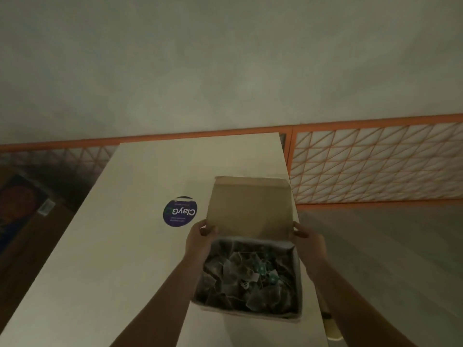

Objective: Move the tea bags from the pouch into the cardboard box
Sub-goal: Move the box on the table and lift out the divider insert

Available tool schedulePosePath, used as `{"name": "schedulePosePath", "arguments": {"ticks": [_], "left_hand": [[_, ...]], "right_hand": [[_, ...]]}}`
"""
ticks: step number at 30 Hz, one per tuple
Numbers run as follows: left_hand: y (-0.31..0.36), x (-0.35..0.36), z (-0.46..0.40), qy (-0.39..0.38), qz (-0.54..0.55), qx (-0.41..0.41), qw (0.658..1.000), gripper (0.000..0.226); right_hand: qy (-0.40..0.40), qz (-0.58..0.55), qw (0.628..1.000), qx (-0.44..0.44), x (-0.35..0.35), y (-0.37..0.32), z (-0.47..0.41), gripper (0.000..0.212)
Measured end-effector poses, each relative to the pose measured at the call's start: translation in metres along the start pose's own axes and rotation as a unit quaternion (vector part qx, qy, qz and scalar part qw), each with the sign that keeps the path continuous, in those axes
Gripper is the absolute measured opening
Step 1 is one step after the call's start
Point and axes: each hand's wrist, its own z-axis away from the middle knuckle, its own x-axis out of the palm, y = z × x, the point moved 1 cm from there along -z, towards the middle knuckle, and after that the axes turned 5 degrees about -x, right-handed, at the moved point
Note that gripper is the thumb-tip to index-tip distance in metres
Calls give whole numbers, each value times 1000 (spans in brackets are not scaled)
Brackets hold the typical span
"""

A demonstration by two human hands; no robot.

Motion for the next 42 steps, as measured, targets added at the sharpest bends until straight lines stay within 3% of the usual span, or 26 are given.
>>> {"name": "schedulePosePath", "arguments": {"ticks": [7, 10, 12, 13, 17, 22, 24, 29, 33, 37, 42], "left_hand": [[47, -14, 11, -27, 122, 62, 990, 26], [72, -25, 19, -77, 101, 87, 988, 60], [83, -32, 23, -79, 116, 78, 987, 87], [86, -36, 27, -68, 134, 74, 986, 89], [85, -53, 59, -75, 162, 128, 975, 47], [44, -63, 91, -28, 107, 175, 978, 7], [20, -65, 98, 5, 69, 174, 982, 4], [-31, -62, 109, -58, 28, 69, 996, 4], [-56, -51, 110, 25, -7, 60, 998, 20], [-74, -44, 108, 62, -8, 12, 998, 50], [-80, -32, 112, 79, -41, 15, 996, 47]], "right_hand": [[42, 34, 995, -84, 16, -34, 1, 28], [25, 56, 987, -150, 24, -54, -2, 33], [20, 82, 981, -175, 25, -61, -5, 50], [25, 85, 979, -185, 25, -65, -1, 59], [30, -102, 976, -190, 15, -84, 55, 67], [-23, -188, 969, -156, -7, -55, 105, 41], [-50, -154, 976, -145, -13, -39, 112, 25], [-126, -23, 989, -67, -13, -1, 119, 9], [-91, 53, 992, -64, -11, 20, 129, 21], [-50, 78, 994, -51, -14, 29, 133, 51], [-90, 175, 977, -81, -10, 48, 127, 54]]}}
